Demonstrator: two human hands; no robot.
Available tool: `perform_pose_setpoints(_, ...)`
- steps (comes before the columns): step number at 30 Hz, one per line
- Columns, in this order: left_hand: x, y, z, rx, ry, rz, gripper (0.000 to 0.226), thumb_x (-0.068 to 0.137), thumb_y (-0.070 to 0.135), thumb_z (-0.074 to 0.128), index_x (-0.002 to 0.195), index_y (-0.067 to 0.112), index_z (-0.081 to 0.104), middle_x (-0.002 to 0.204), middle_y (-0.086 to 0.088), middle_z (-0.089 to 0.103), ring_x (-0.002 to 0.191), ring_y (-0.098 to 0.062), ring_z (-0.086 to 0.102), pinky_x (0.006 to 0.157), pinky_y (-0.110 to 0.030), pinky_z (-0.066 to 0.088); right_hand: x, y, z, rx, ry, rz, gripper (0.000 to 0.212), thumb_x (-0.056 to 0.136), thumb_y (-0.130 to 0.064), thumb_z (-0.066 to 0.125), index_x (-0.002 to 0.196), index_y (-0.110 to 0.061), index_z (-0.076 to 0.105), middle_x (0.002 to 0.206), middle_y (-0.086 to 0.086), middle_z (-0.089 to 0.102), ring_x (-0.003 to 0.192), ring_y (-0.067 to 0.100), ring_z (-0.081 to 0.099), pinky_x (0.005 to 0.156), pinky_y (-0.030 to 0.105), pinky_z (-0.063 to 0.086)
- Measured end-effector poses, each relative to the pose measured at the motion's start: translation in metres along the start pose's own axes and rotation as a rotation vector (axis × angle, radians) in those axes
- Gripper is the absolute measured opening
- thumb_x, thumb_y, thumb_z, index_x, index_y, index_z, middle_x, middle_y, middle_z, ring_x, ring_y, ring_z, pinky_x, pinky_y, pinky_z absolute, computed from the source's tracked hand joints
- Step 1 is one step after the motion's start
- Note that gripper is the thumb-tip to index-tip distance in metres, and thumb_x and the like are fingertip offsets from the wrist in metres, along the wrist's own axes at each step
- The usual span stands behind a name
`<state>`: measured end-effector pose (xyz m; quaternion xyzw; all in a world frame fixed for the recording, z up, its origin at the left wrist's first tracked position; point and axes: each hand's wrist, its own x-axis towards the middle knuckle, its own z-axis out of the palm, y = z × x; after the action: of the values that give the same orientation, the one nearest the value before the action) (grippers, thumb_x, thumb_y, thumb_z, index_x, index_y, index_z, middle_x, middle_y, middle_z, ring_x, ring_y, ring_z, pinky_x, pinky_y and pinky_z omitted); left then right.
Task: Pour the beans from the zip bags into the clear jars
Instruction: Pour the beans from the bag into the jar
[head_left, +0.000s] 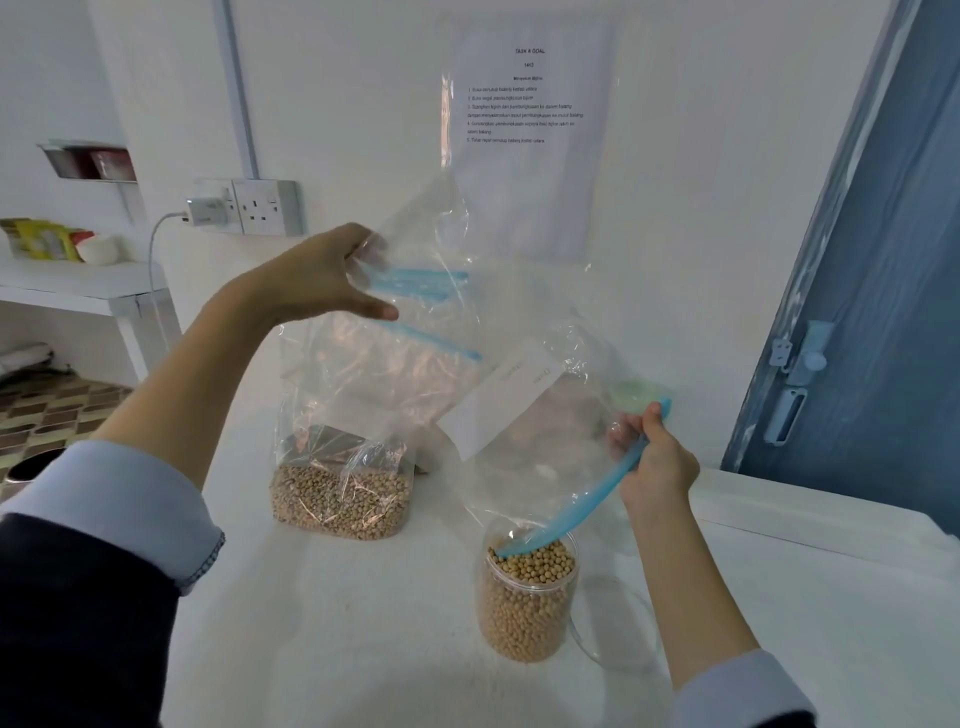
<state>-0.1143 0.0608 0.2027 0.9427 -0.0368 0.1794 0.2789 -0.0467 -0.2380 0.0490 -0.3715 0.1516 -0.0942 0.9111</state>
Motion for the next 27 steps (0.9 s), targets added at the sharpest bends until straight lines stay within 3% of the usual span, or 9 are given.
perform_pose_setpoints(3,-0.004,-0.011,0.004,-0.019,0.028,-0.004,0.025,0.082,0.008,0.07,0.107,0.008,0.065,0.113,-0.007,0.064,0.099,-0.021,0.059,0.087,-0.028,0.043,0.0,0.0,-0.001,-0.004,0.008,0.0,0.025,0.09,-0.023,0.065,0.074,-0.004,0.061,0.066,0.005,0.061,0.046,0.008,0.057,0.055,0.023,0.057)
perform_pose_setpoints(5,-0.005,-0.011,0.005,-0.062,0.124,0.078,0.005,0.087,0.008,0.064,0.089,0.011,0.068,0.096,-0.01,0.07,0.09,-0.017,0.064,0.092,-0.034,0.047,-0.001,0.0,0.0,0.013,0.003,0.002,0.025,0.09,-0.023,0.064,0.074,-0.005,0.061,0.061,0.003,0.062,0.047,0.008,0.057,0.056,0.023,0.057)
perform_pose_setpoints(8,0.0,-0.003,0.008,-0.16,0.278,0.137,0.018,0.09,0.01,0.06,0.074,0.017,0.059,0.07,-0.003,0.064,0.059,0.0,0.061,0.078,-0.028,0.053,-0.003,-0.001,0.004,0.033,-0.009,-0.007,0.024,0.09,-0.022,0.064,0.073,-0.006,0.06,0.051,-0.002,0.063,0.044,0.006,0.055,0.055,0.022,0.057)
perform_pose_setpoints(10,0.005,0.005,0.013,-0.146,0.351,0.183,0.024,0.089,0.014,0.063,0.068,0.021,0.054,0.062,0.0,0.058,0.05,-0.001,0.053,0.063,-0.019,0.048,-0.003,-0.004,0.005,0.039,0.007,-0.02,0.023,0.09,-0.022,0.065,0.075,-0.005,0.061,0.053,-0.001,0.064,0.044,0.007,0.056,0.055,0.023,0.057)
perform_pose_setpoints(14,0.013,0.013,0.026,-0.013,0.394,0.273,0.028,0.089,0.019,0.064,0.066,0.014,0.05,0.057,0.003,0.047,0.054,-0.011,0.041,0.061,-0.025,0.036,-0.002,-0.002,0.002,-0.021,0.013,-0.063,0.026,0.09,-0.024,0.064,0.072,-0.006,0.062,0.052,-0.004,0.065,0.049,0.008,0.056,0.062,0.025,0.057)
perform_pose_setpoints(17,0.016,0.01,0.037,0.009,0.419,0.319,0.027,0.089,0.023,0.064,0.073,0.003,0.057,0.058,-0.005,0.049,0.056,-0.02,0.043,0.062,-0.031,0.039,-0.004,0.003,-0.004,-0.039,-0.025,-0.079,0.028,0.091,-0.028,0.062,0.073,-0.007,0.064,0.061,-0.004,0.068,0.058,0.01,0.06,0.063,0.024,0.057)
perform_pose_setpoints(22,0.017,0.005,0.05,0.022,0.555,0.339,0.031,0.089,0.026,0.063,0.08,-0.003,0.063,0.06,-0.009,0.055,0.05,-0.018,0.045,0.056,-0.024,0.038,0.002,0.01,-0.02,-0.062,-0.392,0.006,0.02,0.084,-0.024,0.065,0.103,-0.019,0.063,0.1,0.002,0.063,0.09,0.02,0.06,0.085,0.038,0.049)
perform_pose_setpoints(25,0.015,0.001,0.054,0.025,0.626,0.362,0.031,0.089,0.025,0.063,0.077,-0.003,0.063,0.063,-0.01,0.06,0.052,-0.022,0.047,0.055,-0.022,0.038,0.005,0.014,-0.028,-0.018,-0.46,0.105,0.038,0.065,-0.016,0.073,0.102,-0.015,0.061,0.101,0.006,0.056,0.081,0.019,0.057,0.077,0.033,0.051)
perform_pose_setpoints(27,0.015,-0.001,0.055,0.024,0.652,0.377,0.03,0.089,0.024,0.064,0.076,-0.003,0.063,0.062,-0.011,0.06,0.052,-0.021,0.046,0.054,-0.019,0.035,0.009,0.014,-0.036,0.068,-0.421,0.123,0.024,0.071,-0.007,0.066,0.094,-0.004,0.069,0.099,0.011,0.06,0.082,0.021,0.058,0.07,0.026,0.056)
